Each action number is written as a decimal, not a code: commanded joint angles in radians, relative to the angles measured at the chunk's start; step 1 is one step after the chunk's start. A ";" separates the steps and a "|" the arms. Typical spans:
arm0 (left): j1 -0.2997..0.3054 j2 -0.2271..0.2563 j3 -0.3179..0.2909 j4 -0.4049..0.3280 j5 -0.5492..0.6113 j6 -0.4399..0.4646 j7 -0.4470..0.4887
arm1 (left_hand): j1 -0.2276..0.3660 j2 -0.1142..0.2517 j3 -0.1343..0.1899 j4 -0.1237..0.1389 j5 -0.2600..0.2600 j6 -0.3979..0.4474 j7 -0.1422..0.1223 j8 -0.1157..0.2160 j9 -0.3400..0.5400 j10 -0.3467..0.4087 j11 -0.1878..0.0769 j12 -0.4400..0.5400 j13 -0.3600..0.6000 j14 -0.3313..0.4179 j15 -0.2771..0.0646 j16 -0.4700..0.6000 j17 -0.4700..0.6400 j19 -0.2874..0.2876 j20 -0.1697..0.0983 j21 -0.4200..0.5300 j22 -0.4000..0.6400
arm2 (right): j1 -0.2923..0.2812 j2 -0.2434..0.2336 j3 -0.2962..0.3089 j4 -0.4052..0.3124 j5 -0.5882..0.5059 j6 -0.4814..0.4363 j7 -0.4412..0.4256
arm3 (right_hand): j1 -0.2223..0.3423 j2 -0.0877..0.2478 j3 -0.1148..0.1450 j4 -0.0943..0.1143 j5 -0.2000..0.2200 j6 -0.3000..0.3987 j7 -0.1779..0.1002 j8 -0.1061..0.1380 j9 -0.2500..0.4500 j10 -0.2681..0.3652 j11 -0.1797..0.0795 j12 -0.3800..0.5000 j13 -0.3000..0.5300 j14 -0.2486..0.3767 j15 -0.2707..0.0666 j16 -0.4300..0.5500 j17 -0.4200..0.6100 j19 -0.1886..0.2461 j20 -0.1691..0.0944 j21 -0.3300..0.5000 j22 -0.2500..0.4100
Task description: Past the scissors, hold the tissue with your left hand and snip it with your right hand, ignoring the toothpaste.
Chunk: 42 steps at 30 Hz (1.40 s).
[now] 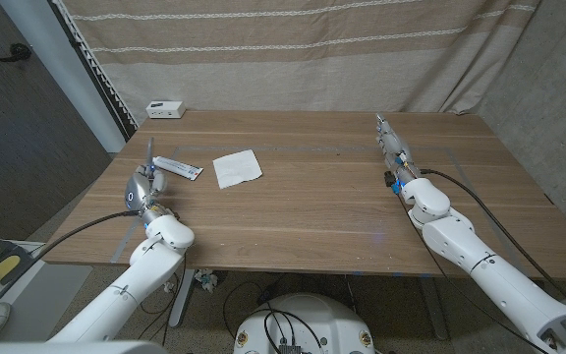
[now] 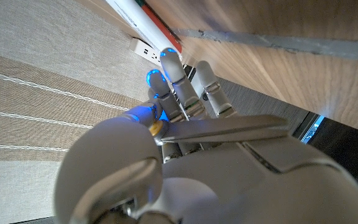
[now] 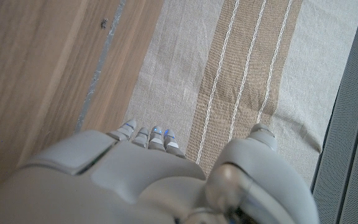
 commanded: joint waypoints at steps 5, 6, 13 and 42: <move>0.026 -0.020 -0.052 -0.048 -0.091 0.007 -0.054 | 0.020 -0.007 -0.029 -0.065 -0.011 0.047 -0.006 -0.005 -0.034 0.077 0.006 0.079 0.098 0.194 -0.002 0.134 0.040 0.148 -0.119 0.183 0.086 | 0.012 -0.005 -0.014 -0.004 0.005 -0.028 0.018 | 0.001 0.008 -0.011 0.000 0.001 0.013 0.002 0.006 0.003 0.010 -0.001 0.008 0.005 -0.032 -0.011 0.004 0.002 0.008 0.005 0.004 0.003; 0.025 -0.022 -0.052 -0.048 -0.089 0.009 -0.049 | 0.019 -0.008 -0.026 -0.069 -0.011 0.048 -0.009 -0.008 -0.037 0.081 0.008 0.105 0.114 0.230 -0.002 0.161 0.054 0.164 -0.135 0.238 0.126 | 0.013 -0.006 -0.015 -0.003 0.002 -0.029 0.018 | 0.001 0.008 -0.012 0.000 0.001 0.013 0.002 0.005 0.003 0.011 -0.001 0.008 0.005 -0.032 -0.011 0.004 0.002 0.009 0.005 0.004 0.003; 0.024 -0.029 -0.052 -0.055 -0.089 0.019 -0.031 | 0.016 -0.013 -0.016 -0.093 -0.013 0.061 -0.025 -0.008 -0.043 0.070 0.009 0.170 0.113 0.250 -0.001 0.238 0.091 0.228 -0.156 0.370 0.175 | 0.022 -0.004 -0.021 -0.002 0.004 -0.037 0.025 | -0.001 0.010 -0.013 0.002 0.001 0.014 0.002 0.005 0.003 0.011 -0.002 0.008 0.005 -0.031 -0.011 0.004 0.002 0.010 0.005 0.004 0.003; 0.065 -0.077 -0.119 -0.127 -0.268 -0.063 -0.110 | -0.021 -0.020 0.182 -0.098 -0.019 0.089 -0.039 -0.008 -0.066 0.130 0.014 0.528 0.127 0.304 0.002 0.603 0.085 0.505 -0.165 0.562 0.327 | 0.040 -0.003 -0.037 0.010 0.013 -0.052 0.055 | -0.003 0.015 -0.015 0.004 -0.001 0.016 0.002 0.004 0.003 0.012 0.001 0.007 0.005 -0.029 -0.008 0.004 0.002 0.017 0.005 0.005 0.003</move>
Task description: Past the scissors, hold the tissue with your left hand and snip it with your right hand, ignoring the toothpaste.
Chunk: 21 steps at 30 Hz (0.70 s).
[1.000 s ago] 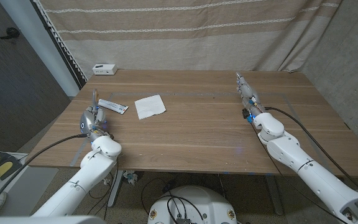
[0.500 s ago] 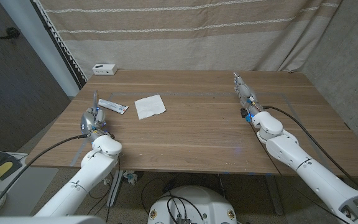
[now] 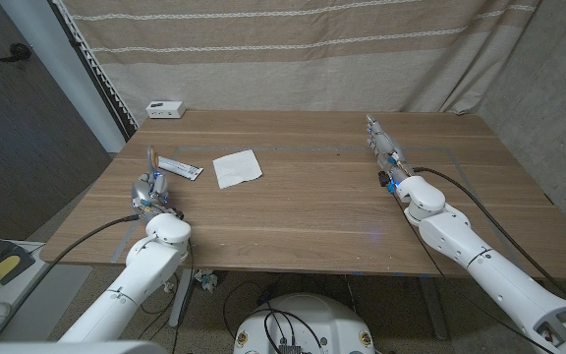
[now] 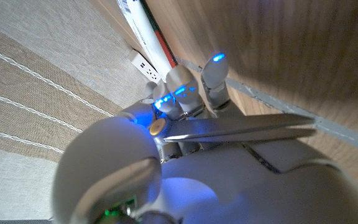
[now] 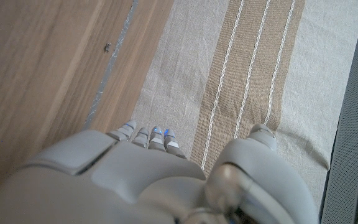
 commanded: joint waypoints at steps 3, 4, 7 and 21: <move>0.025 -0.030 -0.037 -0.063 -0.101 -0.025 -0.025 | -0.037 -0.004 0.037 0.009 0.003 0.014 0.007 0.004 -0.018 0.050 -0.005 0.094 0.005 0.010 0.001 0.074 0.005 0.025 -0.079 0.000 0.070 | 0.007 -0.005 -0.005 0.003 0.008 -0.010 0.020 | 0.001 0.012 -0.009 0.002 -0.001 0.008 0.004 0.004 0.003 0.004 0.003 0.008 0.005 -0.029 -0.008 0.004 0.002 0.001 -0.001 0.005 0.003; 0.028 -0.033 -0.040 -0.071 -0.108 -0.024 -0.025 | -0.040 -0.006 0.040 0.007 0.003 0.019 0.009 0.004 -0.022 0.054 -0.005 0.108 0.005 0.005 0.001 0.077 -0.002 0.026 -0.080 0.000 0.077 | 0.008 -0.005 -0.006 0.004 0.008 -0.009 0.021 | 0.001 0.012 -0.009 0.002 -0.001 0.008 0.004 0.004 0.003 0.004 0.003 0.008 0.005 -0.029 -0.007 0.004 0.002 0.001 -0.001 0.005 0.003; 0.039 -0.047 -0.059 -0.100 -0.156 -0.011 -0.032 | -0.046 -0.007 0.044 0.005 0.003 0.024 0.012 0.003 -0.028 0.058 -0.005 0.132 0.005 0.007 0.002 0.090 -0.004 0.029 -0.079 -0.001 0.088 | 0.009 -0.005 -0.007 0.009 0.009 -0.007 0.027 | 0.002 0.013 -0.009 0.002 -0.002 0.008 0.004 0.004 0.003 0.004 0.004 0.008 0.005 -0.030 -0.007 0.004 0.002 0.001 0.000 0.004 0.003; 0.073 -0.085 -0.146 -0.174 -0.415 -0.030 -0.122 | -0.070 -0.002 0.068 0.003 0.002 0.004 0.017 -0.012 -0.047 0.026 0.002 0.220 0.004 0.002 0.002 0.129 -0.020 0.040 -0.080 -0.002 0.138 | 0.014 -0.012 -0.011 0.012 0.020 -0.022 0.045 | 0.001 0.016 -0.011 0.004 -0.003 0.022 0.006 0.008 0.003 0.009 0.007 0.009 0.005 -0.028 -0.004 0.004 0.002 0.002 -0.001 0.004 0.003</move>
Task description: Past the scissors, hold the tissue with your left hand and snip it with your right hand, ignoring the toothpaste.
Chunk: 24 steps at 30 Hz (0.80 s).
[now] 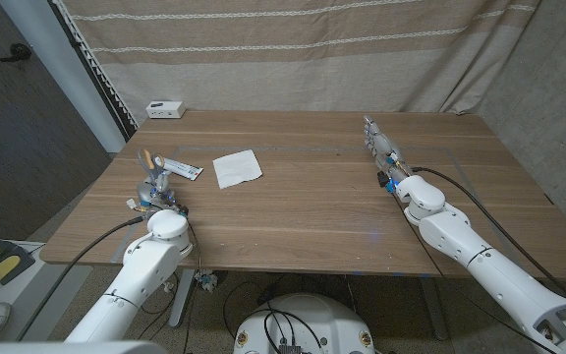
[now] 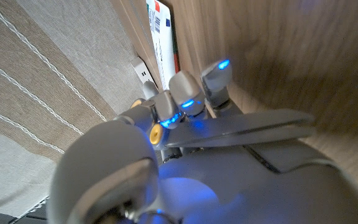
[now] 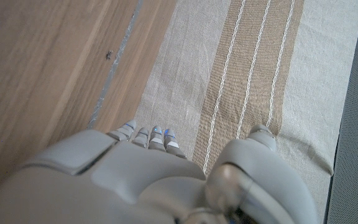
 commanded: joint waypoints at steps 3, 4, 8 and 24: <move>0.027 -0.024 -0.069 -0.067 -0.217 -0.018 -0.072 | -0.017 -0.001 0.016 0.001 0.001 -0.012 0.004 0.001 0.014 -0.028 0.002 0.031 0.004 -0.002 0.002 0.014 -0.006 -0.002 -0.069 -0.002 0.024 | 0.008 -0.004 -0.005 0.008 0.010 -0.012 0.017 | -0.001 0.007 -0.007 0.000 -0.004 0.009 0.005 0.008 0.003 0.005 0.002 0.010 0.005 -0.028 -0.004 0.004 0.002 0.003 -0.001 0.004 0.003; 0.027 -0.023 -0.069 -0.069 -0.228 -0.019 -0.076 | -0.019 -0.002 0.017 0.001 0.001 -0.013 0.004 0.000 0.014 -0.031 0.001 0.036 0.004 0.001 0.002 0.018 -0.004 -0.004 -0.069 -0.004 0.025 | 0.010 -0.004 -0.006 0.010 0.007 -0.011 0.018 | -0.001 0.007 -0.007 0.000 -0.004 0.009 0.006 0.008 0.003 0.005 0.002 0.009 0.005 -0.028 -0.003 0.004 0.002 0.003 -0.001 0.004 0.003; 0.024 -0.017 -0.071 -0.072 -0.267 -0.026 -0.088 | -0.024 -0.001 0.018 -0.002 0.000 -0.013 0.006 0.001 0.014 -0.040 0.000 0.048 0.004 0.000 0.002 0.022 -0.006 -0.006 -0.069 -0.005 0.030 | 0.015 -0.001 -0.007 0.015 0.010 -0.015 0.020 | -0.001 0.008 -0.007 0.000 -0.004 0.010 0.006 0.008 0.003 0.006 0.003 0.010 0.005 -0.029 -0.004 0.004 0.002 0.003 -0.001 0.003 0.003; 0.021 0.014 -0.098 -0.108 -0.462 -0.044 -0.171 | -0.039 0.005 0.017 -0.015 0.001 -0.013 0.010 0.007 0.019 -0.054 -0.004 0.075 0.003 -0.002 0.003 0.039 -0.010 -0.008 -0.069 -0.011 0.029 | 0.035 -0.001 -0.012 0.028 0.009 -0.024 0.030 | -0.003 0.010 -0.009 0.002 -0.006 0.010 0.005 0.006 0.002 0.007 0.004 0.010 0.005 -0.030 0.000 0.003 0.002 0.003 0.000 0.003 0.003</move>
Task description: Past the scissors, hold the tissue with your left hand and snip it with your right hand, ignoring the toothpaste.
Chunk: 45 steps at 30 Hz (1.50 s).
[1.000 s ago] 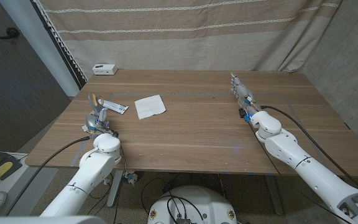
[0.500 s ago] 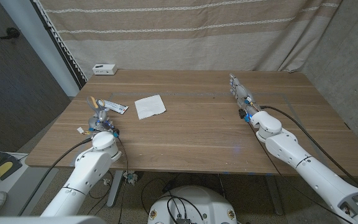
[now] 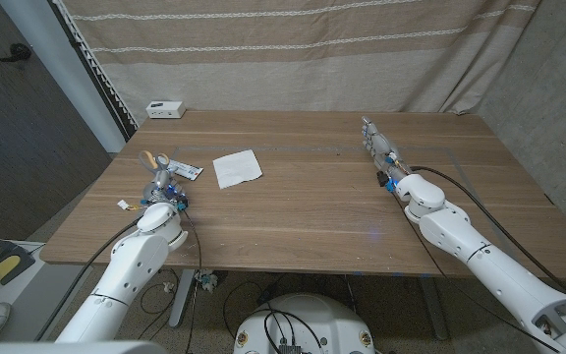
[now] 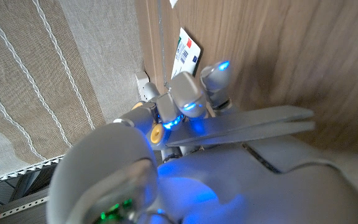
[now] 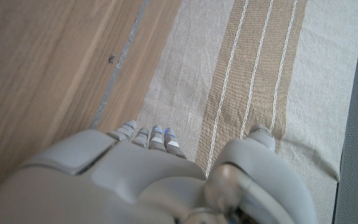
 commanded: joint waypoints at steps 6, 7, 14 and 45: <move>0.000 0.032 -0.025 -0.036 -0.236 -0.012 -0.112 | -0.010 0.005 0.006 -0.007 0.002 -0.008 -0.001 0.009 0.006 -0.006 -0.003 0.009 0.004 0.001 0.003 0.020 0.004 -0.001 -0.069 -0.004 0.011 | 0.017 -0.004 -0.004 0.005 0.001 -0.015 0.013 | -0.003 0.011 -0.009 0.002 -0.001 0.007 0.002 0.006 0.002 0.002 -0.002 0.009 0.005 -0.030 0.000 0.003 0.002 0.003 0.001 0.002 0.003; -0.002 0.036 -0.022 -0.034 -0.242 -0.011 -0.112 | -0.011 0.005 0.005 -0.008 0.002 -0.009 0.000 0.008 0.004 -0.006 -0.003 0.009 0.004 -0.002 0.003 0.019 0.002 0.001 -0.069 -0.003 0.013 | 0.017 -0.003 -0.004 0.005 0.004 -0.015 0.013 | -0.003 0.011 -0.009 0.002 -0.002 0.007 0.002 0.006 0.002 0.002 0.000 0.009 0.005 -0.030 0.000 0.003 0.002 0.003 0.001 0.002 0.003; -0.020 0.056 0.003 -0.014 -0.275 -0.011 -0.119 | -0.017 0.006 0.002 -0.011 0.001 -0.008 0.000 0.008 0.001 -0.011 -0.002 0.009 0.003 -0.002 0.003 0.022 -0.002 0.001 -0.070 -0.007 0.003 | 0.007 0.011 -0.003 0.006 -0.021 0.025 -0.015 | 0.001 0.017 -0.008 0.001 -0.003 0.021 0.000 0.010 0.002 0.028 0.002 0.019 0.005 -0.011 0.003 0.009 0.002 0.011 0.009 0.005 0.003; -0.107 0.157 0.107 0.004 -0.455 0.086 -0.266 | -0.035 0.010 0.006 -0.021 0.002 0.001 0.000 0.017 0.000 -0.005 -0.003 0.010 0.003 -0.004 0.003 0.031 -0.009 0.001 -0.070 -0.005 -0.002 | -0.022 -0.046 0.011 -0.086 -0.021 -0.031 -0.020 | 0.007 0.033 -0.006 0.003 -0.009 0.017 0.003 0.003 0.003 0.041 0.018 0.020 0.006 -0.005 0.003 0.007 0.001 -0.006 0.035 0.000 0.002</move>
